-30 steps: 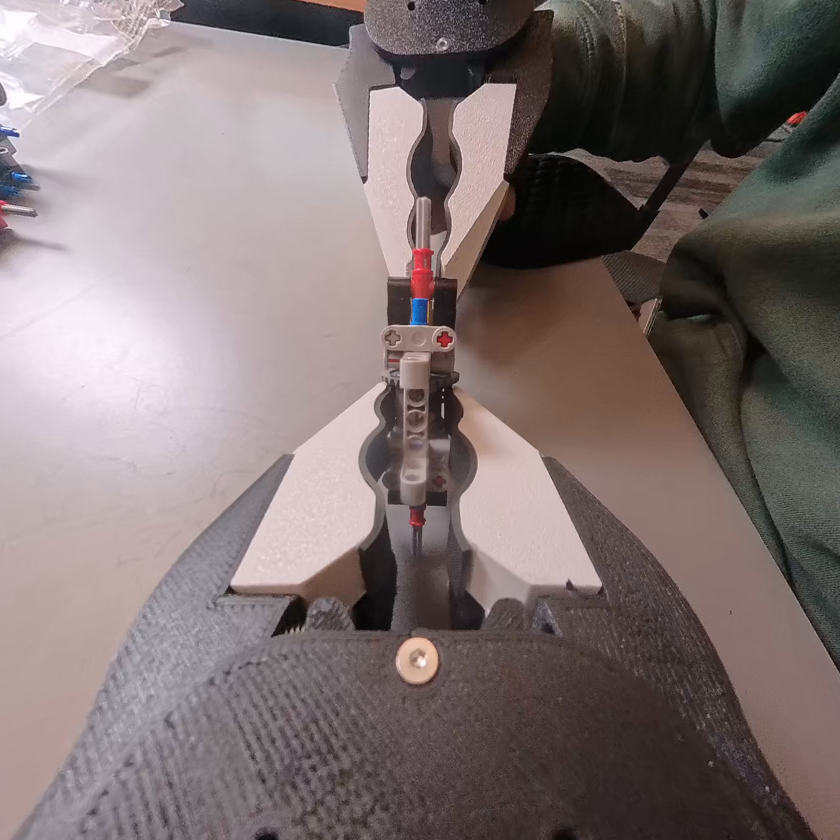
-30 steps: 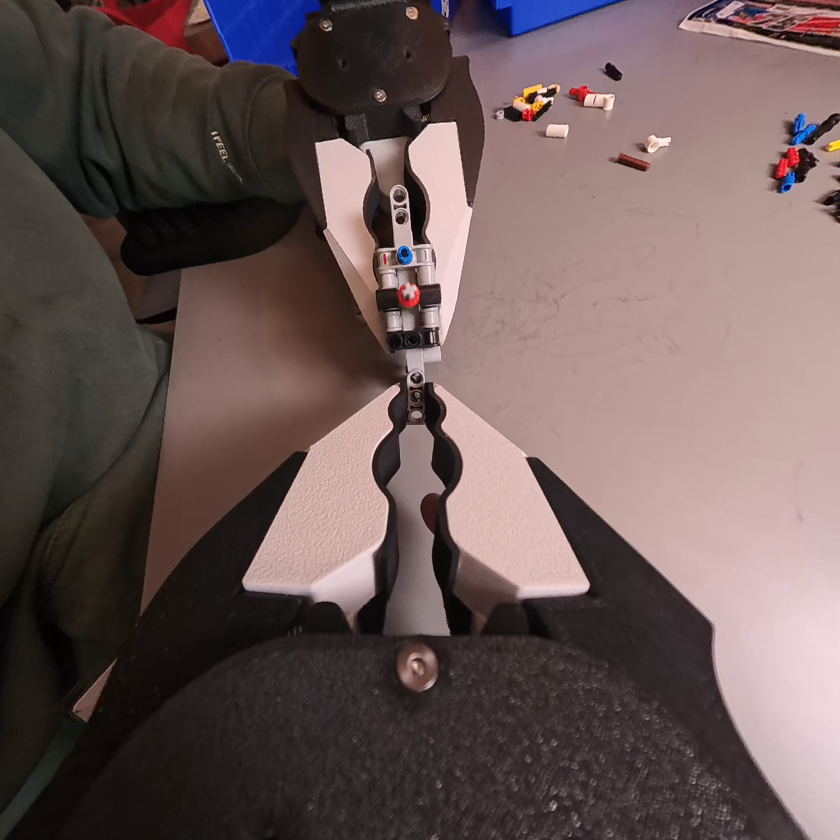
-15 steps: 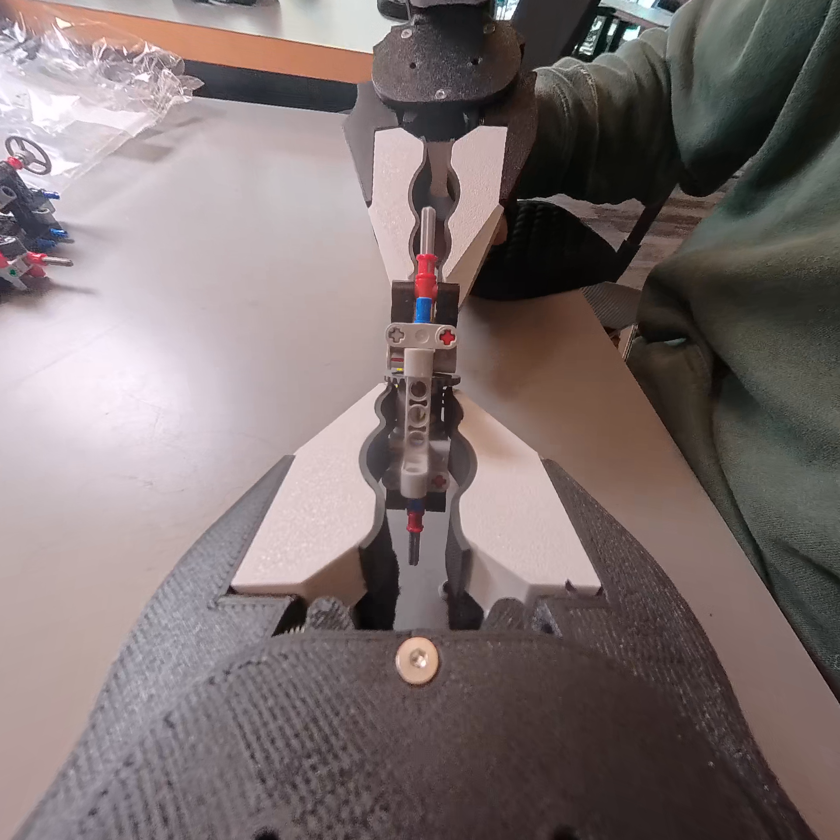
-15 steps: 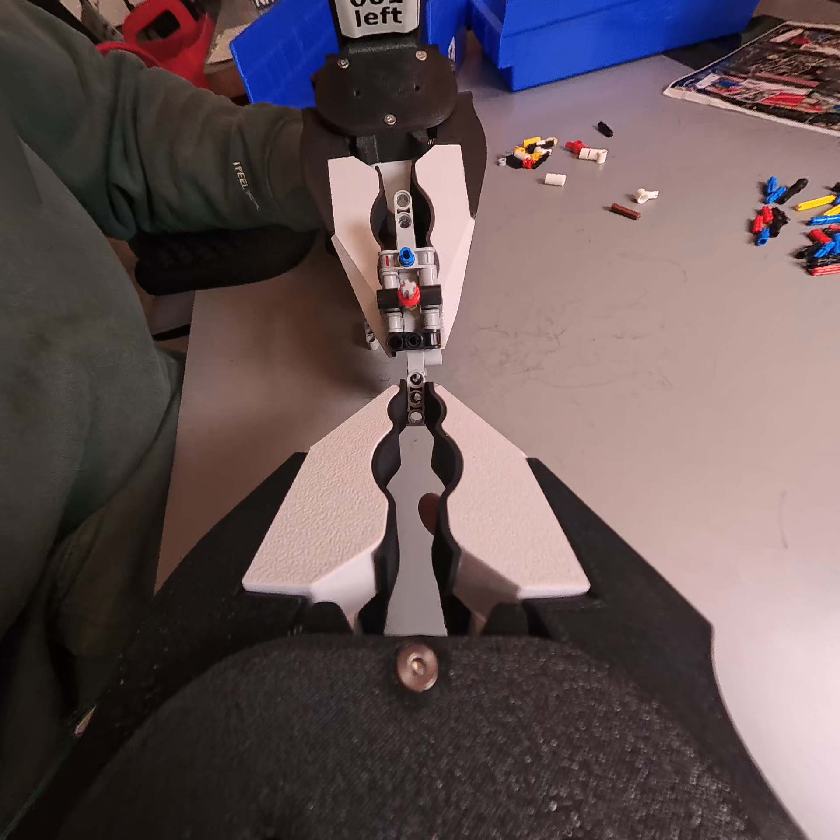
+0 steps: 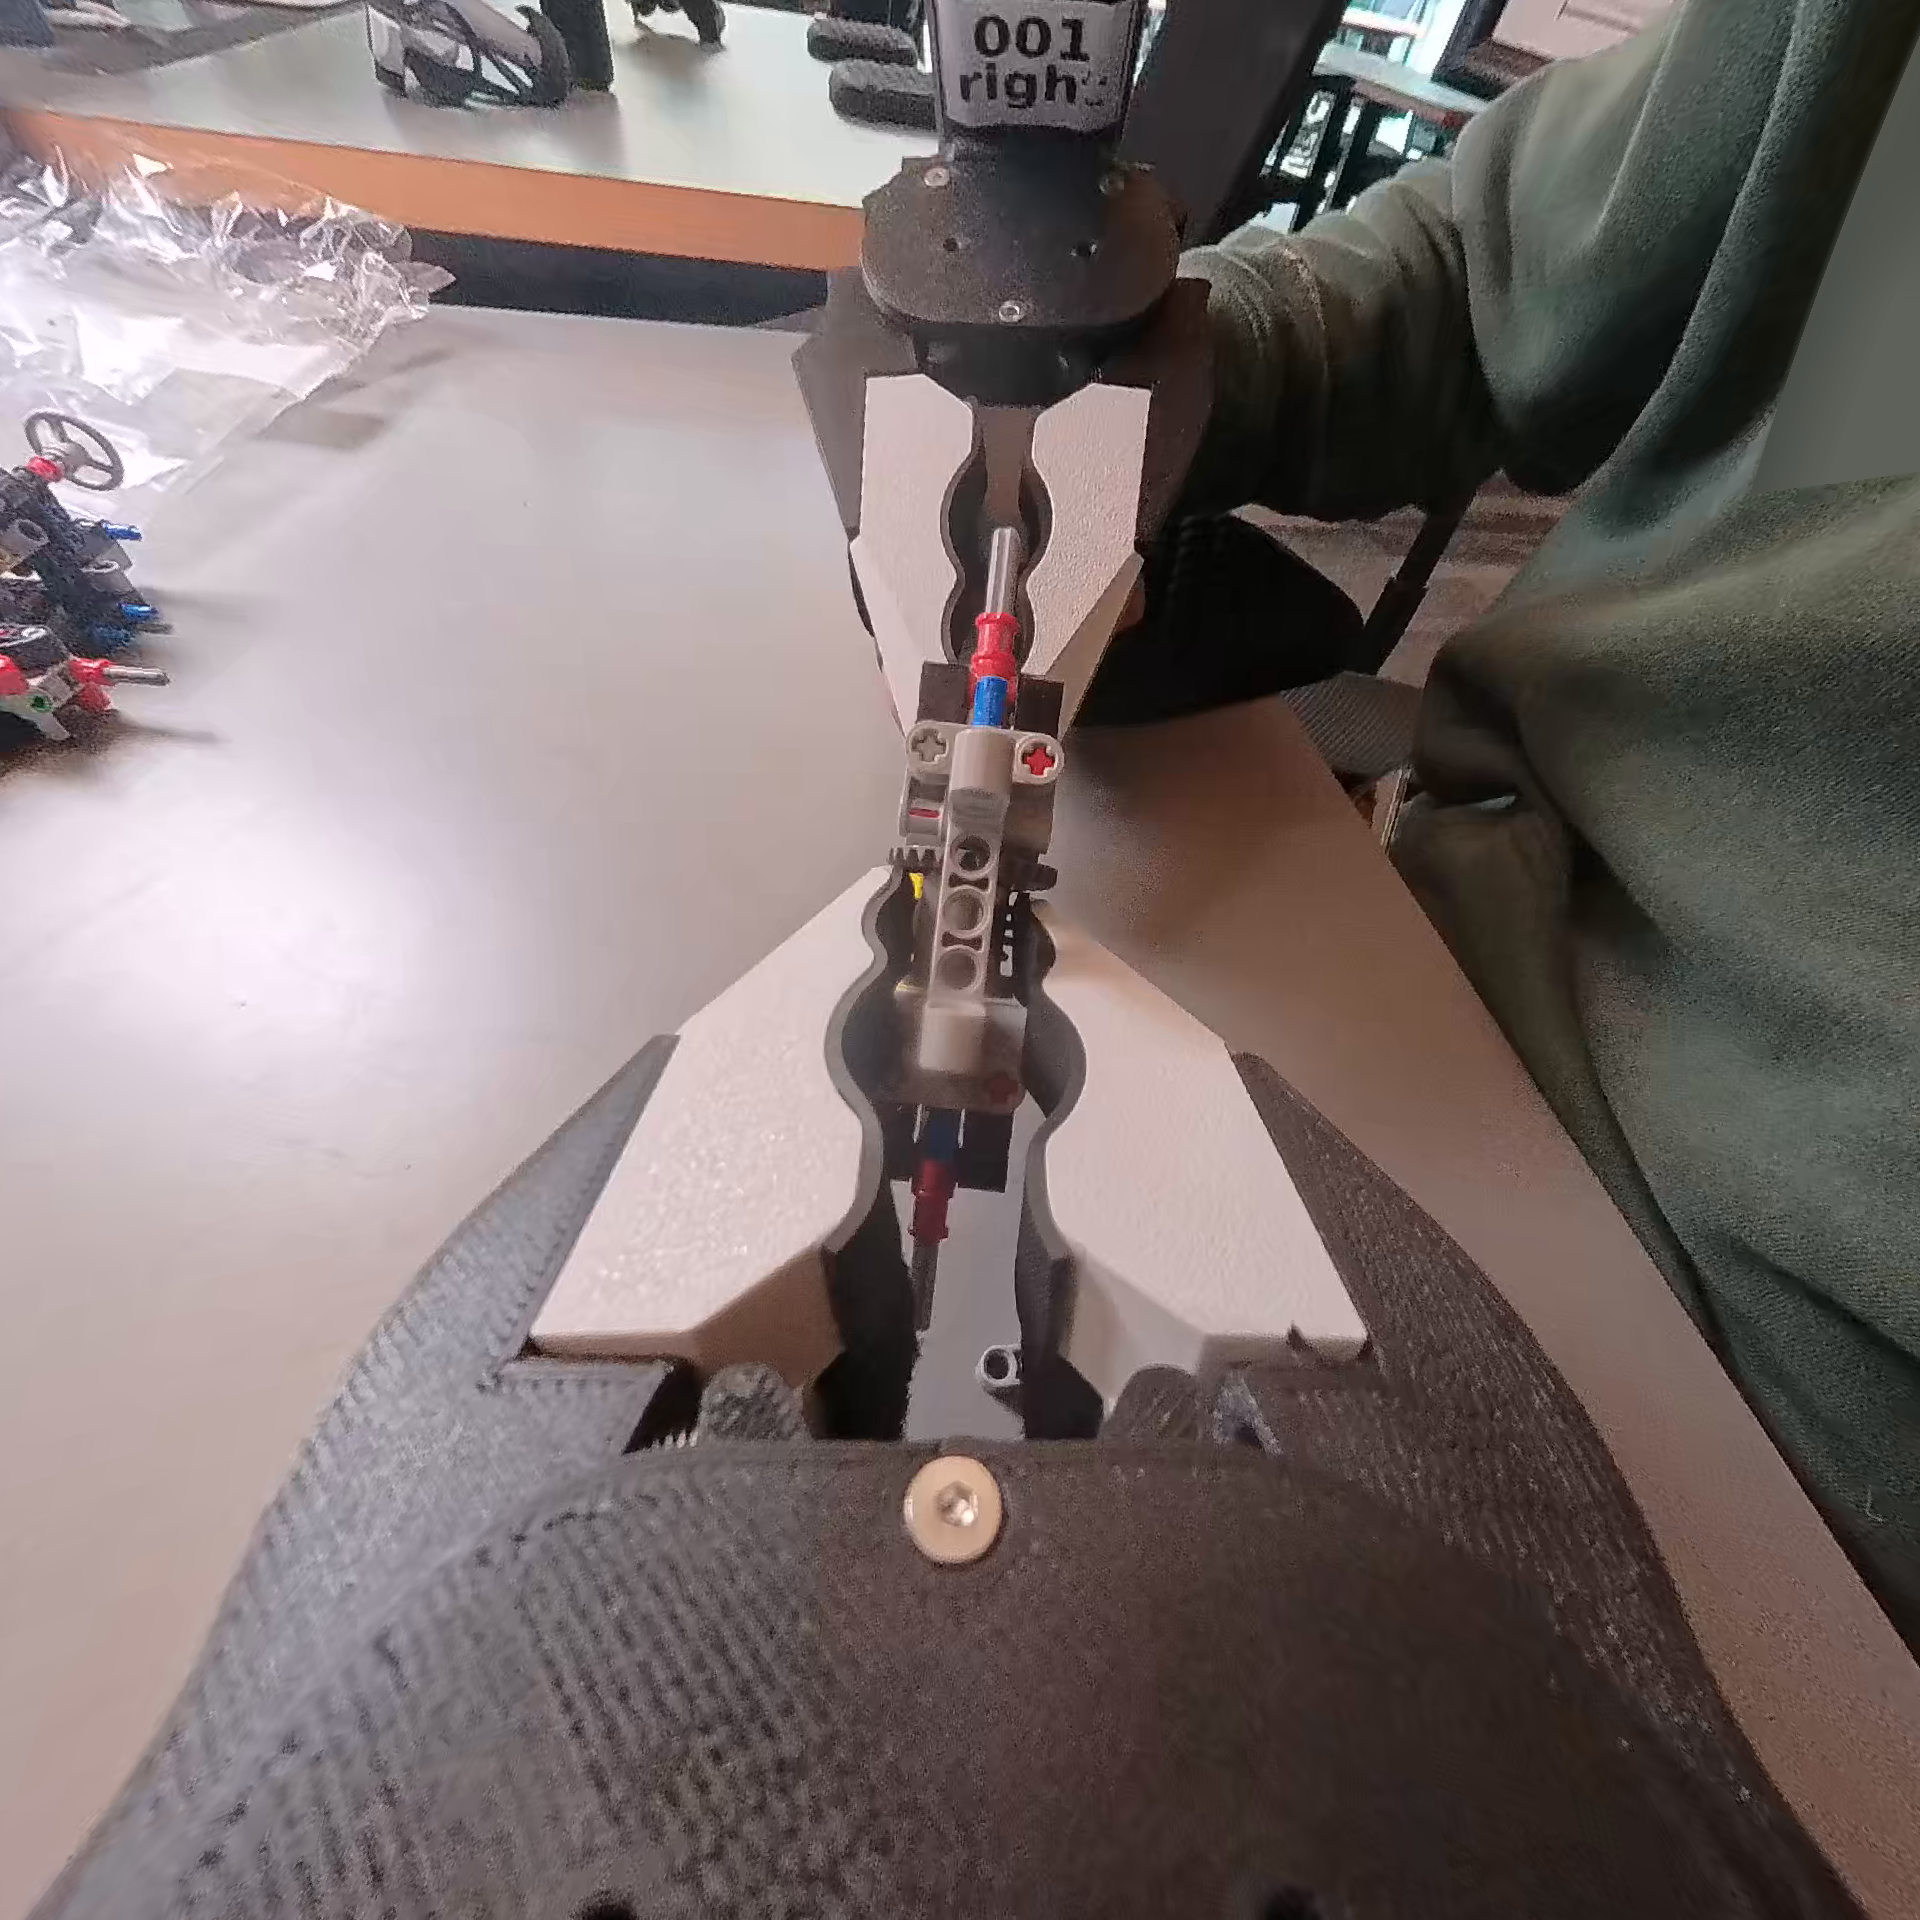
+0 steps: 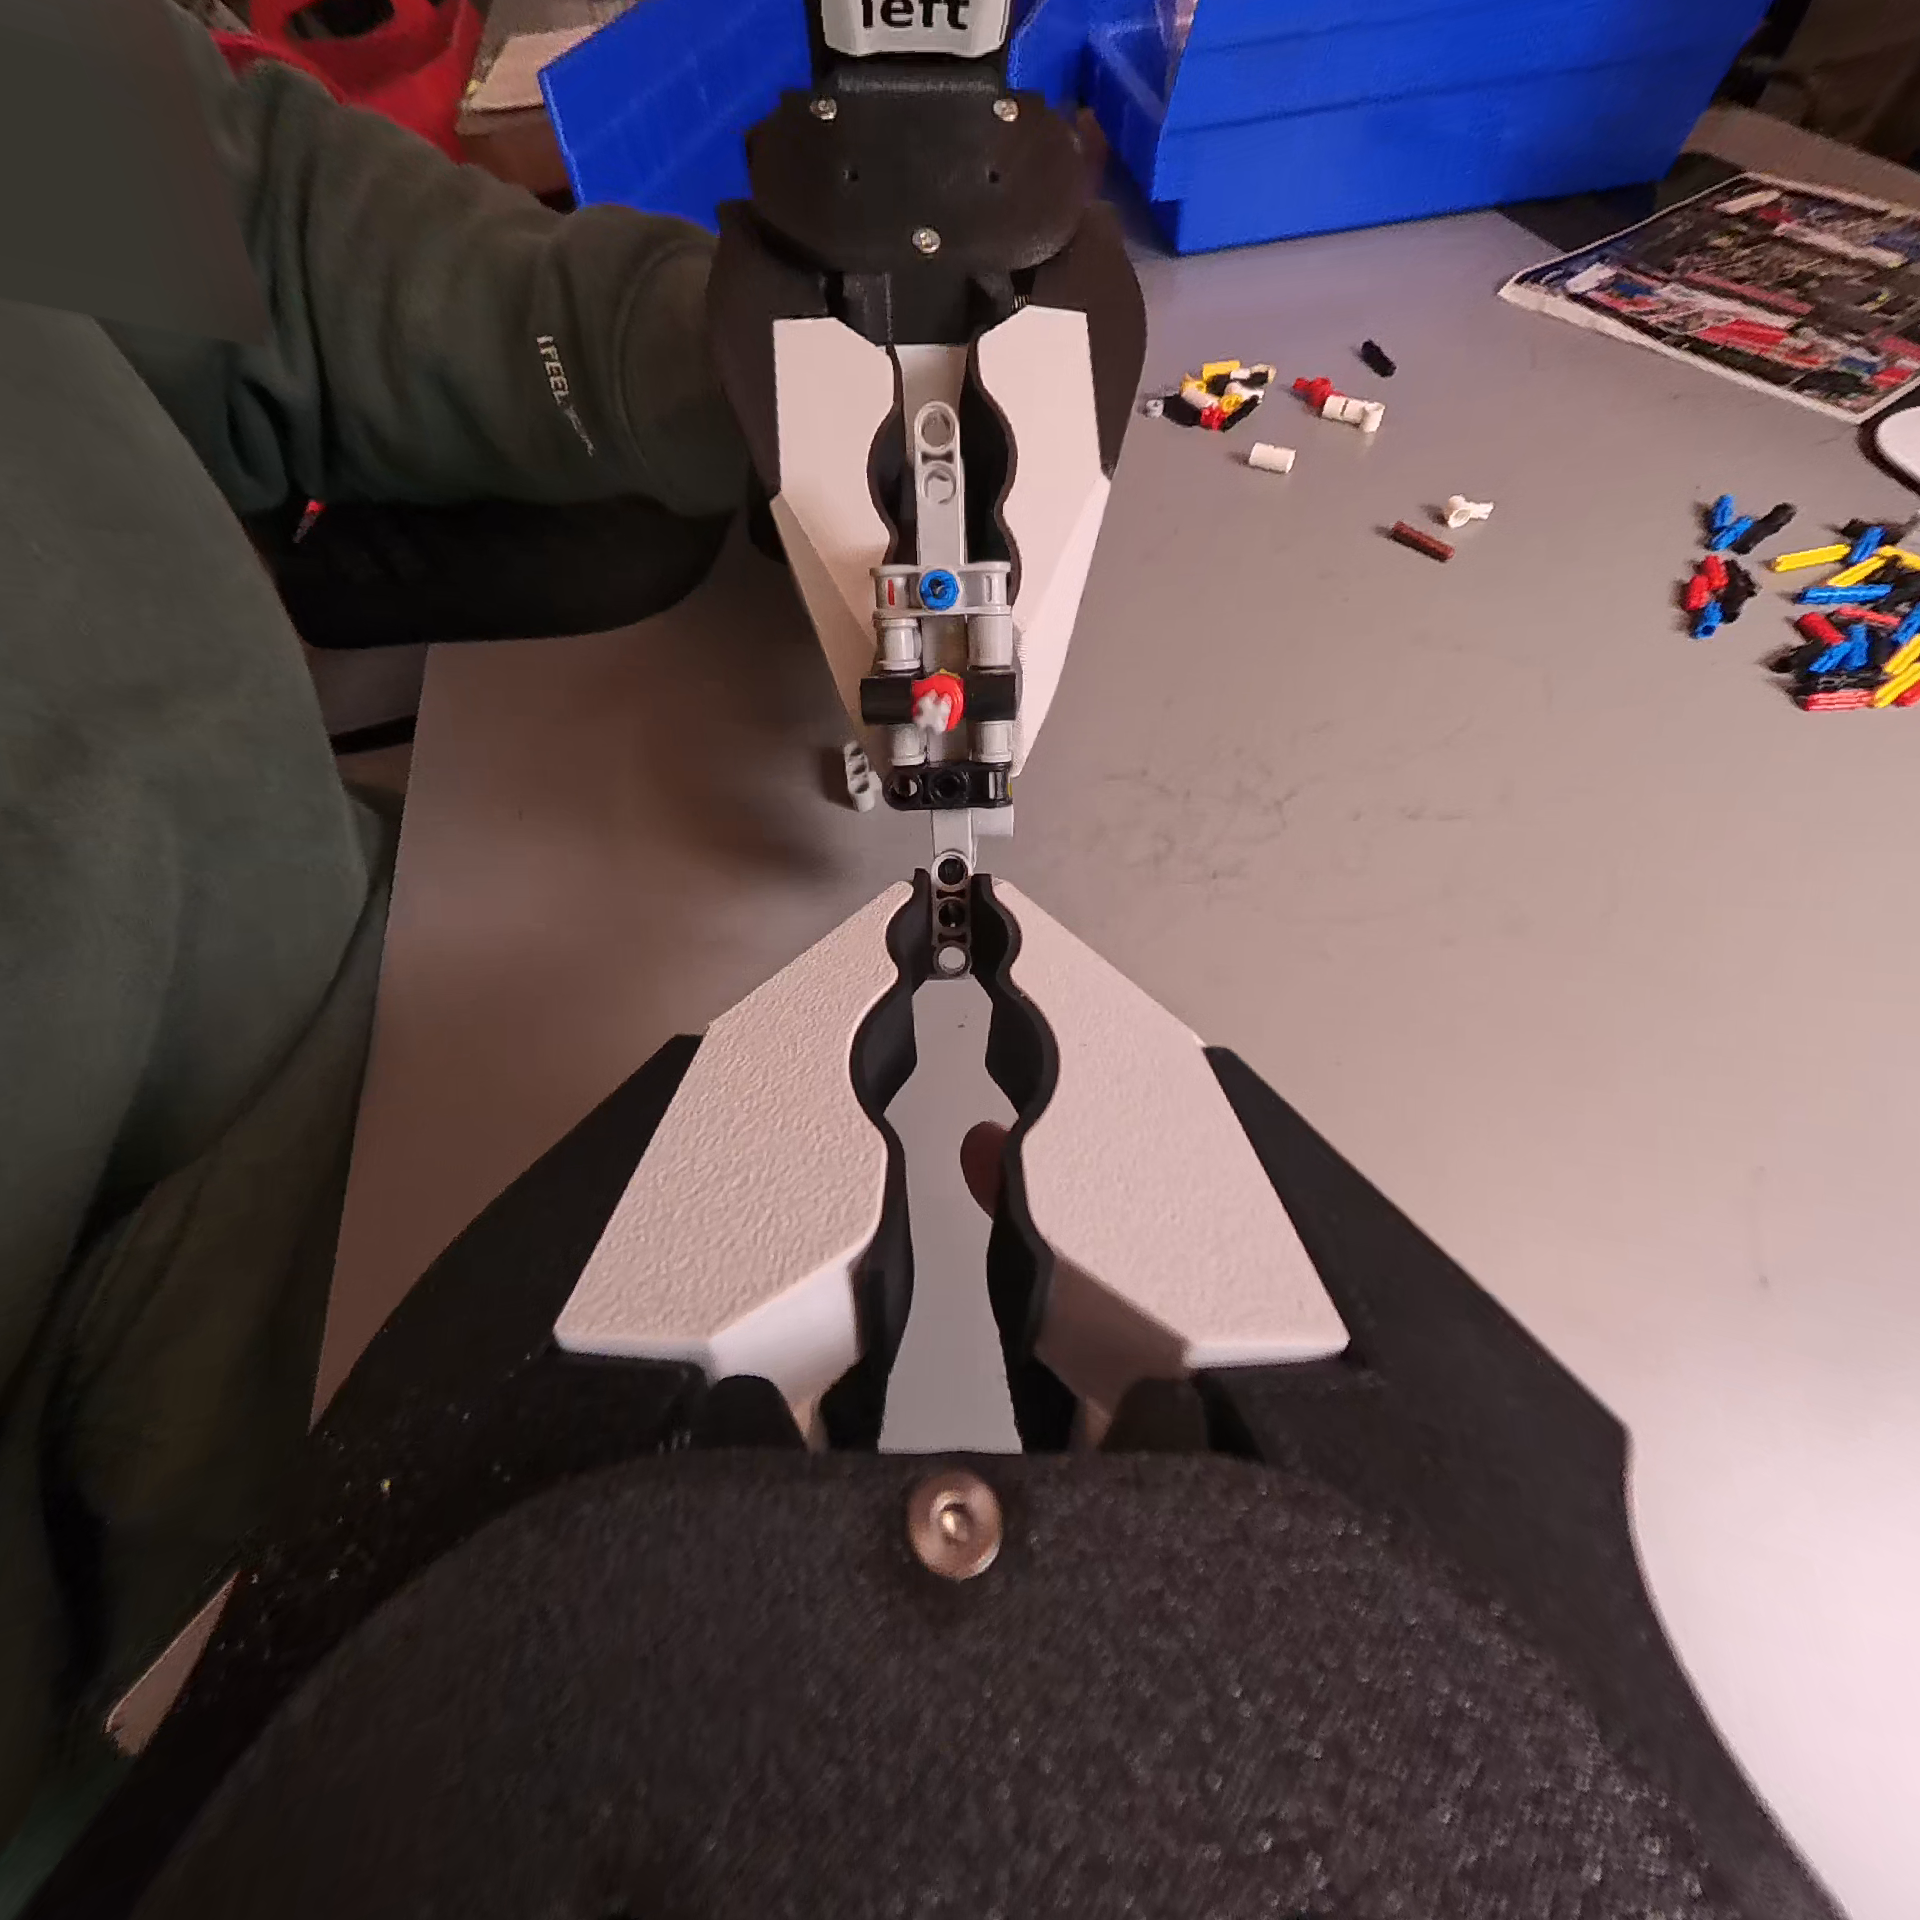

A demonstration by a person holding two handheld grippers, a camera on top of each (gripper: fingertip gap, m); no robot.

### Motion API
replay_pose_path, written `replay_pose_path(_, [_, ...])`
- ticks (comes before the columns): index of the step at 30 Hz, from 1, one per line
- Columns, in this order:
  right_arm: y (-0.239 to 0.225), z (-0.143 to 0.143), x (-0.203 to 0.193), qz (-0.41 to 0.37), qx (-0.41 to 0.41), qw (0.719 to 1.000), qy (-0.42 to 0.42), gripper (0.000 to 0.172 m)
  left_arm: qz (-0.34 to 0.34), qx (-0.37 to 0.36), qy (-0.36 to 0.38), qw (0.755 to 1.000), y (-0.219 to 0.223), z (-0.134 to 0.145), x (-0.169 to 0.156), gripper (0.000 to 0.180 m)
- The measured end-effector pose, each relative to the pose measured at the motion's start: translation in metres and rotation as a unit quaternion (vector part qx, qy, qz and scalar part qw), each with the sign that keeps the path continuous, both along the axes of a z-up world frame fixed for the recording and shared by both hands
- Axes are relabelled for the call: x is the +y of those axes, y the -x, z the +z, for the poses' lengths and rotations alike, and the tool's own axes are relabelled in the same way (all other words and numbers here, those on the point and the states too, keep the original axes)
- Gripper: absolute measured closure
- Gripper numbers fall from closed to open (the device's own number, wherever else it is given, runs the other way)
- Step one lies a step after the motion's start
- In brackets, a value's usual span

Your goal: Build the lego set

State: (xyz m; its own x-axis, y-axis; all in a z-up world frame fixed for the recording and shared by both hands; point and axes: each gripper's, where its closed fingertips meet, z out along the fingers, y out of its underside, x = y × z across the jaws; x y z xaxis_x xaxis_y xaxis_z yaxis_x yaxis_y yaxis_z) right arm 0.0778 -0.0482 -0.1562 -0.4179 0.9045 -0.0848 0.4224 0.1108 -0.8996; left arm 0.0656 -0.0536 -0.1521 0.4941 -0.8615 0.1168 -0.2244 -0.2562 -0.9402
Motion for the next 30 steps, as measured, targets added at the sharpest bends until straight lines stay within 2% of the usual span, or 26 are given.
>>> replay_pose_path(9, [0.006, 0.019, 0.004, -0.021, 0.052, 0.996, 0.062, 0.166, 0.007, -0.068, 0.010, 0.998, 0.005, 0.015, 0.003, 0.164])
replay_pose_path(15, [0.009, 0.030, 0.008, -0.029, 0.071, 0.995, 0.071, 0.165, 0.013, -0.098, 0.021, 0.995, 0.007, 0.020, 0.006, 0.162])
replay_pose_path(21, [0.008, 0.057, 0.015, -0.022, 0.106, 0.993, 0.050, 0.141, 0.025, -0.152, 0.061, 0.986, 0.013, 0.022, 0.008, 0.162])
replay_pose_path(23, [0.008, 0.061, 0.021, -0.029, 0.120, 0.992, 0.004, 0.133, 0.031, -0.181, 0.076, 0.980, 0.015, 0.027, 0.010, 0.162])
replay_pose_path(25, [0.009, 0.057, 0.021, -0.037, 0.141, 0.986, -0.086, 0.125, 0.042, -0.229, 0.102, 0.967, 0.018, 0.034, 0.014, 0.162])
replay_pose_path(28, [0.016, 0.054, 0.020, -0.061, 0.187, 0.952, -0.236, 0.115, 0.055, -0.300, 0.146, 0.941, 0.022, 0.043, 0.019, 0.161])
replay_pose_path(30, [0.022, 0.054, 0.021, -0.071, 0.200, 0.931, -0.299, 0.114, 0.057, -0.327, 0.170, 0.928, 0.021, 0.045, 0.020, 0.161])
